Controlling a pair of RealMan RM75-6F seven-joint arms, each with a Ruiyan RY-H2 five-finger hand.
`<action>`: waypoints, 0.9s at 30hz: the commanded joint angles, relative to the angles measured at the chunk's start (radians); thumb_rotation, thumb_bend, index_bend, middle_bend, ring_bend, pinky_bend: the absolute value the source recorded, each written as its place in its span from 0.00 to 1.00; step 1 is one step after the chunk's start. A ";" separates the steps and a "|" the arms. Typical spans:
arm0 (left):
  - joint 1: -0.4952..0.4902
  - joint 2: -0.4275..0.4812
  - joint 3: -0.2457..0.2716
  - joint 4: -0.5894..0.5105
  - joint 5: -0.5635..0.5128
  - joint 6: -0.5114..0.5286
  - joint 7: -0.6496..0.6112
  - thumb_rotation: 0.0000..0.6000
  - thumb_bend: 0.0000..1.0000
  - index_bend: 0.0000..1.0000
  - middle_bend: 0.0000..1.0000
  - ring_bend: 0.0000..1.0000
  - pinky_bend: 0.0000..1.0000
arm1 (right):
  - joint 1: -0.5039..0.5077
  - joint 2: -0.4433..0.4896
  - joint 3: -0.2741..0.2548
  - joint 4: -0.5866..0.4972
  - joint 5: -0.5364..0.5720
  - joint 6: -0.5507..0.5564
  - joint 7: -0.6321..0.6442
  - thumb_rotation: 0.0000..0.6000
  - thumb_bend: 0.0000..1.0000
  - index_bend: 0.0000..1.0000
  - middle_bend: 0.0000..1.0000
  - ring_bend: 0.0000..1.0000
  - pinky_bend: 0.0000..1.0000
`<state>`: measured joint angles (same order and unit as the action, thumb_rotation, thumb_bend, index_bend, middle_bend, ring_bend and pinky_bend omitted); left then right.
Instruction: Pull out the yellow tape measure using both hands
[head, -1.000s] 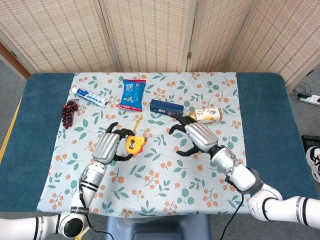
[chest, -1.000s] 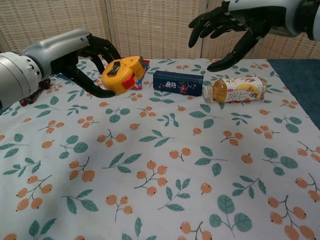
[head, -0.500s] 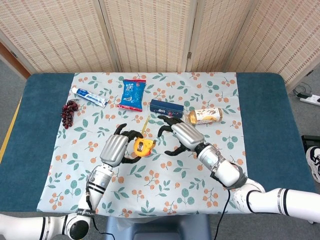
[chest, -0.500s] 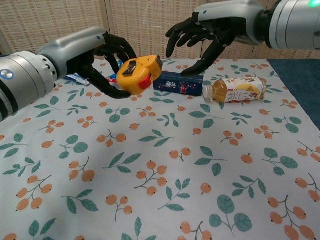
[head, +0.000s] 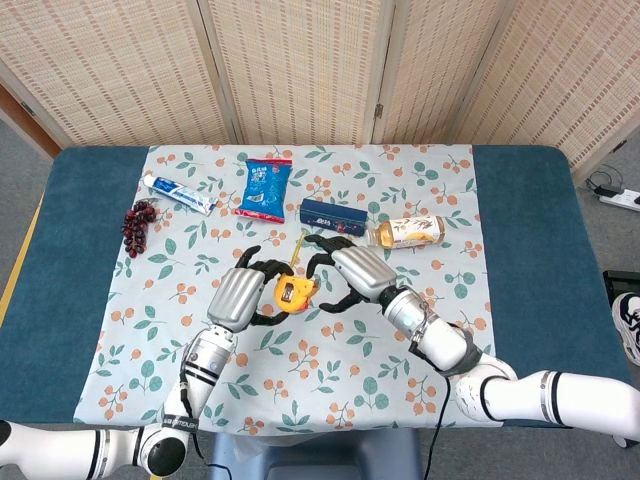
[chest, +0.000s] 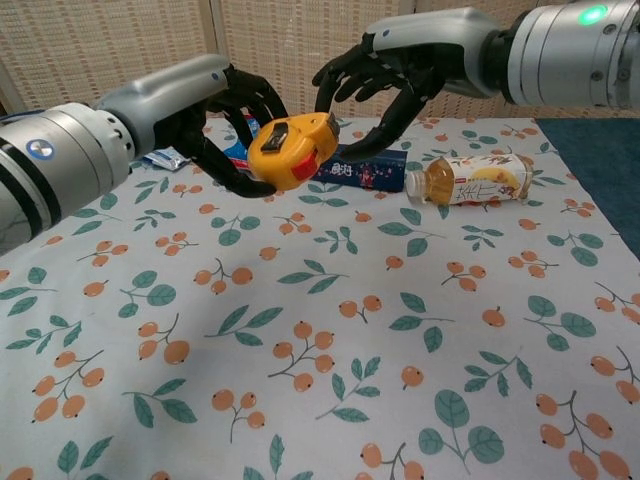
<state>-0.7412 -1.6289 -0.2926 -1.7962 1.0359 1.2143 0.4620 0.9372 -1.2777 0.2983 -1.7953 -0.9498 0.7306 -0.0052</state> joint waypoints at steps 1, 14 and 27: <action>0.000 0.002 0.003 0.002 0.000 0.001 0.002 1.00 0.57 0.58 0.51 0.41 0.12 | 0.001 0.001 -0.002 0.000 0.001 0.002 0.000 1.00 0.26 0.44 0.10 0.12 0.07; 0.005 0.012 0.008 0.006 0.000 0.005 -0.017 1.00 0.57 0.58 0.51 0.41 0.12 | 0.009 -0.007 -0.015 0.018 0.015 0.007 0.011 1.00 0.26 0.52 0.14 0.14 0.07; 0.003 0.008 0.016 0.019 0.000 0.002 -0.023 1.00 0.57 0.58 0.51 0.41 0.12 | 0.012 -0.027 -0.021 0.034 0.014 0.024 0.013 1.00 0.26 0.58 0.17 0.15 0.07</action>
<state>-0.7382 -1.6209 -0.2770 -1.7767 1.0358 1.2161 0.4389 0.9492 -1.3036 0.2773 -1.7617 -0.9364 0.7537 0.0082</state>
